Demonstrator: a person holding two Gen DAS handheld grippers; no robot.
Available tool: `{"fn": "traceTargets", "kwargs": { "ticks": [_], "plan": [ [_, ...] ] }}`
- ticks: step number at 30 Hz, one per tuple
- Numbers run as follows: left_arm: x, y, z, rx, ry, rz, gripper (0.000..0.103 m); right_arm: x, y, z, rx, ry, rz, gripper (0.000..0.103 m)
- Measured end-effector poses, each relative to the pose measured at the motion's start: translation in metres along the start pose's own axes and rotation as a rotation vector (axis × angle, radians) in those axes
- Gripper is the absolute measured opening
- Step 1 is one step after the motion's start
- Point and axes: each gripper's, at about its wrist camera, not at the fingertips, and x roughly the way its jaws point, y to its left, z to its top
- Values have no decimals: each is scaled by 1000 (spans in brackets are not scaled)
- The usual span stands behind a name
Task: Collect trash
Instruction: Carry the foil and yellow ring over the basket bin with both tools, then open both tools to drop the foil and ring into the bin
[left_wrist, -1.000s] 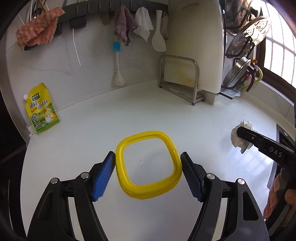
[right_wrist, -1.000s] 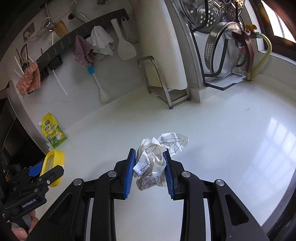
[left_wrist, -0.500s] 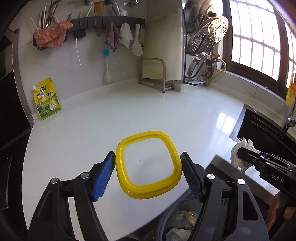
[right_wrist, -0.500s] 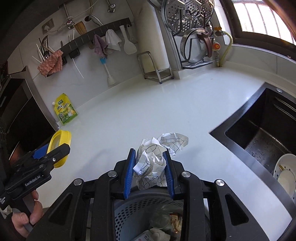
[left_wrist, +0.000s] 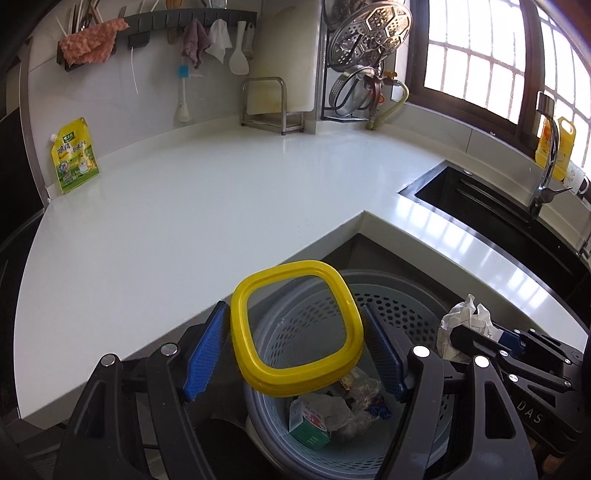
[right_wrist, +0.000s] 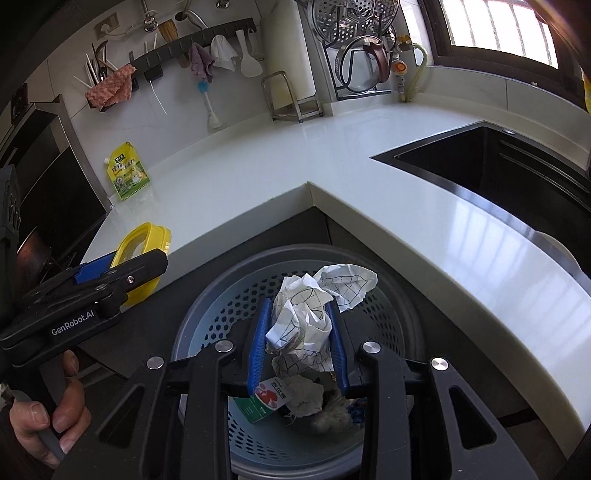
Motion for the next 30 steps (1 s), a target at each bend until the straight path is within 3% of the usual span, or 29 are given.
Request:
{"fn": "traceTargets", "kwargs": {
  "ticks": [8, 13, 16, 18, 20, 30],
  "plan": [
    [9, -9, -25, 5, 86, -23, 71, -4, 2, -20, -8, 25, -14, 31],
    [7, -9, -32, 2, 95, -31, 73, -7, 4, -21, -10, 25, -9, 31],
    [6, -7, -32, -6, 99, -28, 73, -11, 5, -20, -14, 9, -14, 40],
    [5, -5, -31, -13, 102, -20, 82, -14, 5, -20, -12, -2, -17, 48],
    [4, -3, -31, -17, 104, -5, 84, -16, 3, -20, -3, -11, -23, 56],
    [1, -1, -31, -34, 111, -3, 90, -18, 1, -20, 12, -20, -33, 60]
  ]
}}
